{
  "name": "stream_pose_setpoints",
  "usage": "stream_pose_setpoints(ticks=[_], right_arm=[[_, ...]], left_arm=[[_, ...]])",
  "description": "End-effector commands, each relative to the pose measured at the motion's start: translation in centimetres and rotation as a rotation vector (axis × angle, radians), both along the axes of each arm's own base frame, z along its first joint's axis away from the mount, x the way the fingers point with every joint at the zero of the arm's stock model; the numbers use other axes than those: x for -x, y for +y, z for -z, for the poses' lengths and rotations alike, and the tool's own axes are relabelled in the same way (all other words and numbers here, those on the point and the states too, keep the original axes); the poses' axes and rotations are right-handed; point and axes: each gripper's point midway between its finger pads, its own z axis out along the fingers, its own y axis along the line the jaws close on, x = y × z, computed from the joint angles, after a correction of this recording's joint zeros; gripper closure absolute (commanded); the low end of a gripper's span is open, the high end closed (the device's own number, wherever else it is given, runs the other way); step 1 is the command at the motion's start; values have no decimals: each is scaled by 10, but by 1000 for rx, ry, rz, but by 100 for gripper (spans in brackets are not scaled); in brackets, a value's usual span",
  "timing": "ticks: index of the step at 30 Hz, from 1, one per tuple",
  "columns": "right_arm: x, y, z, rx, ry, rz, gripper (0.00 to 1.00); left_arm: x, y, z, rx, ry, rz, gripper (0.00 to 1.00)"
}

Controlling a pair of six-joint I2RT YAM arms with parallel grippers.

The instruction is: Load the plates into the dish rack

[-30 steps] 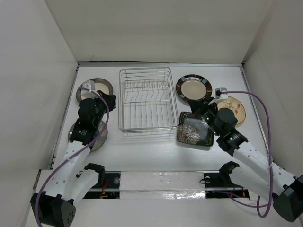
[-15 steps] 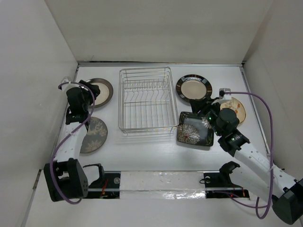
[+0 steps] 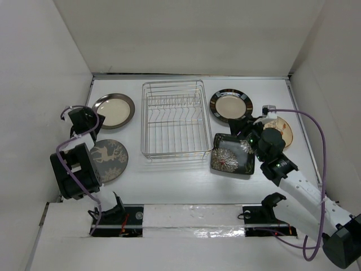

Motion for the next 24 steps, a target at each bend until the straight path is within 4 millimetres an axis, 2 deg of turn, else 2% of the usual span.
stream_pose_setpoints(ticks=[1,4,5,6,10,13,19,24], right_arm=[[-4,-5,-13,-8,-23,23,57],[-5,-4,-10,-3,-19,22,57],[-6,-4,-10,-5,-17,17,57],[-6,-2,-9,-6,-15,7,57],[-7,2,-7,0,-10,-15,57],[-9,2,-5,4,-2,-7,57],[-12,1,0,15,12,2,56],[-13,1,2,22,16,3,56]], left_arm=[[-14,27,-23,-19,-89,-29,43],[-24,40,-18,-29,-78,-23,42],[-25,40,-3,-26,-32,-12,42],[-29,40,-8,-29,-42,0,43],[-40,38,8,-1,-29,38,43],[-49,38,11,10,-31,53,42],[-56,36,29,53,-12,64,44],[-61,34,35,80,-22,69,49]])
